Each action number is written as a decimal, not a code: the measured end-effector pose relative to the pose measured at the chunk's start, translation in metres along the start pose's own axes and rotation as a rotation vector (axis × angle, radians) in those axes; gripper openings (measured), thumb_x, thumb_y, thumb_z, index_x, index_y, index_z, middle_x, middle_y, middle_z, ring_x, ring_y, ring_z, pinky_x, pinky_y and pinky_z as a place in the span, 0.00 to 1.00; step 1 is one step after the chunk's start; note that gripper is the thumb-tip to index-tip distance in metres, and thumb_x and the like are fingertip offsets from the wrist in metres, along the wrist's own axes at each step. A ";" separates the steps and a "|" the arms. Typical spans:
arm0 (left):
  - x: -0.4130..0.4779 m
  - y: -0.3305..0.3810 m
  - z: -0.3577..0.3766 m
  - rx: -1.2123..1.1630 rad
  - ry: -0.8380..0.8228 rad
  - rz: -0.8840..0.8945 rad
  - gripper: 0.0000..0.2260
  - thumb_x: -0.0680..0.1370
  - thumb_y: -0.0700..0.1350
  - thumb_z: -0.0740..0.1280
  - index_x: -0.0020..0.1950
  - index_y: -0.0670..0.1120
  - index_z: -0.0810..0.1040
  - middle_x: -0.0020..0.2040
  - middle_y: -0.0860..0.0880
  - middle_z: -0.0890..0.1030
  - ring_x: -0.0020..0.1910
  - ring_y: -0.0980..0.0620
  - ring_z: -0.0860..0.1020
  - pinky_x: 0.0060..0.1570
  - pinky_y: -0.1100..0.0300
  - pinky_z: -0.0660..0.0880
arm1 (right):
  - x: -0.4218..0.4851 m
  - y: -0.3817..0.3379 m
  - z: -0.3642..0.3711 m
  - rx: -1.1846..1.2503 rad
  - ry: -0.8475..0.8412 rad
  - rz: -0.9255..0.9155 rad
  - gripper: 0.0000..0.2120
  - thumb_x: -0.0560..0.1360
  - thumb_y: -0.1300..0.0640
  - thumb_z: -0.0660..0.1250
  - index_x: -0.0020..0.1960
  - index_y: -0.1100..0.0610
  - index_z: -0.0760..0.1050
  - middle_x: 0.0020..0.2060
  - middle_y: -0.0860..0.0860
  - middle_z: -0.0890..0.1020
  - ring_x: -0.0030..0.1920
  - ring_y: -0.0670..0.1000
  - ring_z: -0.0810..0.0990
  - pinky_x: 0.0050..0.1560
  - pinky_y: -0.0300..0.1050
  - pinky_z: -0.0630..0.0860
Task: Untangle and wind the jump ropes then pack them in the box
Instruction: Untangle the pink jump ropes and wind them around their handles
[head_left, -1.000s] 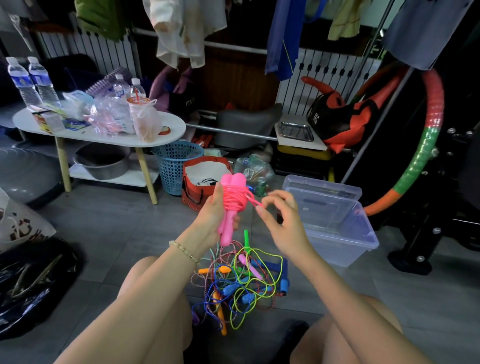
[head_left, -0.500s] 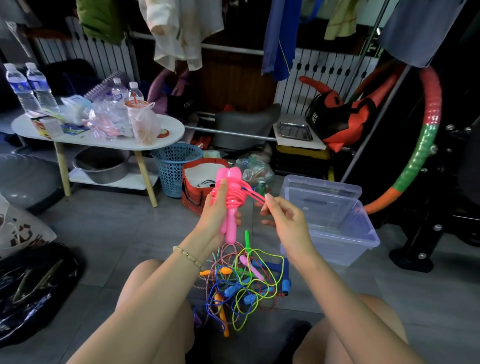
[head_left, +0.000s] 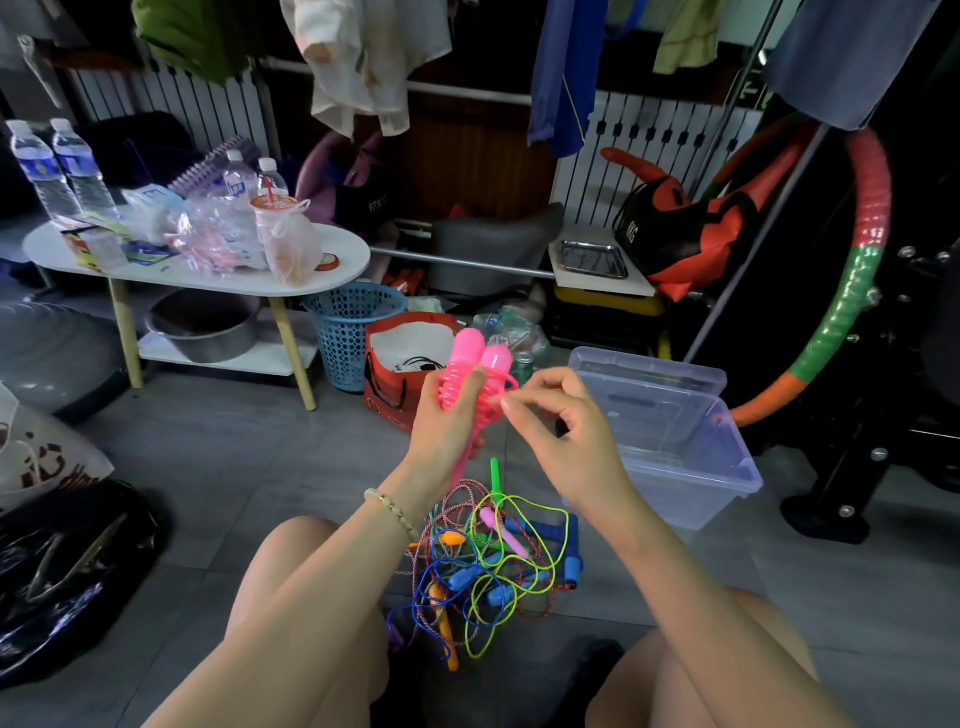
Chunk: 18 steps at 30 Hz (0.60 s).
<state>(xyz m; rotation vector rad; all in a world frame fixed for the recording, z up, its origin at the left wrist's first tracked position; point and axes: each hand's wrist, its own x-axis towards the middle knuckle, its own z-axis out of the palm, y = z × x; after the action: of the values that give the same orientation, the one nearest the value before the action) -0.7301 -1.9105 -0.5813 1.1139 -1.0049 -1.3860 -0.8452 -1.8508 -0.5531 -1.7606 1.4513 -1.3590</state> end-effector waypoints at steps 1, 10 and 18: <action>-0.003 -0.001 0.001 0.044 0.005 0.032 0.11 0.78 0.51 0.65 0.53 0.45 0.70 0.31 0.47 0.74 0.22 0.51 0.68 0.20 0.64 0.64 | 0.003 -0.001 -0.001 0.011 0.021 -0.003 0.05 0.75 0.55 0.69 0.43 0.46 0.80 0.48 0.41 0.74 0.50 0.42 0.74 0.50 0.32 0.68; -0.021 -0.015 0.004 0.084 -0.008 0.236 0.12 0.73 0.58 0.66 0.52 0.55 0.71 0.36 0.52 0.76 0.30 0.54 0.73 0.32 0.57 0.69 | 0.017 -0.009 0.014 -0.041 0.340 -0.044 0.04 0.70 0.59 0.74 0.42 0.55 0.79 0.36 0.45 0.82 0.35 0.42 0.78 0.37 0.32 0.73; -0.022 -0.010 0.001 0.092 -0.030 0.261 0.08 0.81 0.46 0.59 0.60 0.49 0.67 0.43 0.48 0.76 0.32 0.55 0.73 0.31 0.62 0.71 | 0.023 -0.007 0.015 -0.291 0.314 -0.223 0.04 0.71 0.58 0.72 0.45 0.57 0.83 0.39 0.46 0.80 0.39 0.44 0.77 0.43 0.38 0.74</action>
<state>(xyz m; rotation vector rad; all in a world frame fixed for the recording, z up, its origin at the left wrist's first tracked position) -0.7332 -1.8877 -0.5888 0.9907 -1.2007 -1.1594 -0.8295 -1.8728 -0.5447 -2.0091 1.7329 -1.6694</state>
